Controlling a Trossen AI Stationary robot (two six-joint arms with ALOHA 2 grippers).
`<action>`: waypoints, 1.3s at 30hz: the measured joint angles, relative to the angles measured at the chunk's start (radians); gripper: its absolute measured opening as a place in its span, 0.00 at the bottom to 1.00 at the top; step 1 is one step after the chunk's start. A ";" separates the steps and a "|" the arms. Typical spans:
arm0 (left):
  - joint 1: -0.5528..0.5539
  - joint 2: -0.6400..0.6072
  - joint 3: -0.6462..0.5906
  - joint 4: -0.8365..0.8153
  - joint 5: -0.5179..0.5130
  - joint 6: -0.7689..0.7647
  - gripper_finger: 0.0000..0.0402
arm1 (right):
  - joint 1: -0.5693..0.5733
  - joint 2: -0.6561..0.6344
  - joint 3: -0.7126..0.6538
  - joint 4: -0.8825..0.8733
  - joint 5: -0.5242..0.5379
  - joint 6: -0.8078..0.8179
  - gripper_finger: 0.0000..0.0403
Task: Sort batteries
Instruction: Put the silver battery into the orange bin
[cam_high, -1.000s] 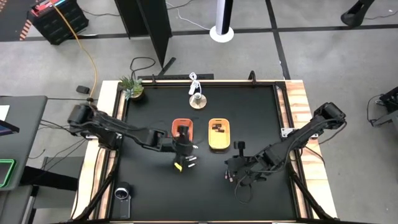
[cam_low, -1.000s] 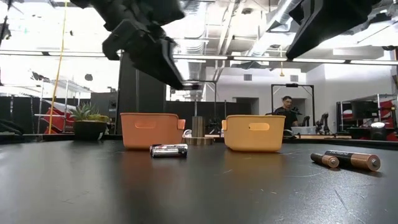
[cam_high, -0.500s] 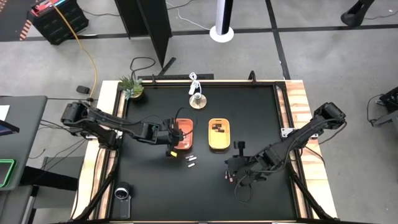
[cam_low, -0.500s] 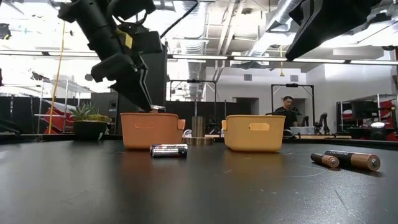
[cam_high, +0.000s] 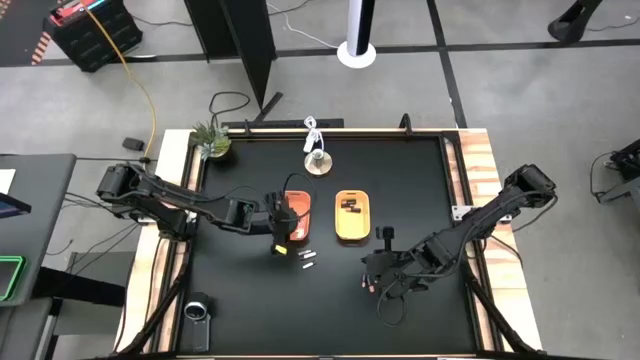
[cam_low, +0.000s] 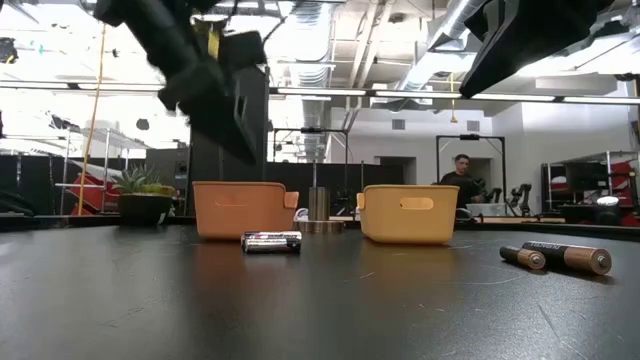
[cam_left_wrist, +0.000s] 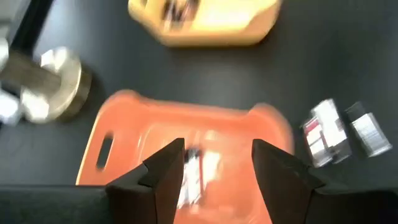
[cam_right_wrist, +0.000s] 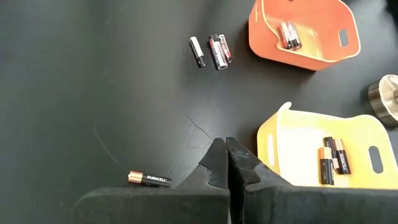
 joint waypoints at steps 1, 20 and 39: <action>-0.011 -0.003 0.012 0.010 0.001 0.007 0.46 | 0.000 0.000 0.000 -0.001 -0.003 0.000 0.01; -0.244 0.225 0.041 0.273 0.110 -0.182 0.38 | 0.113 0.000 -0.012 -0.178 -0.111 0.605 0.37; -0.238 0.327 0.043 0.281 0.078 -0.277 0.38 | 0.168 0.001 -0.138 -0.110 -0.033 0.826 0.49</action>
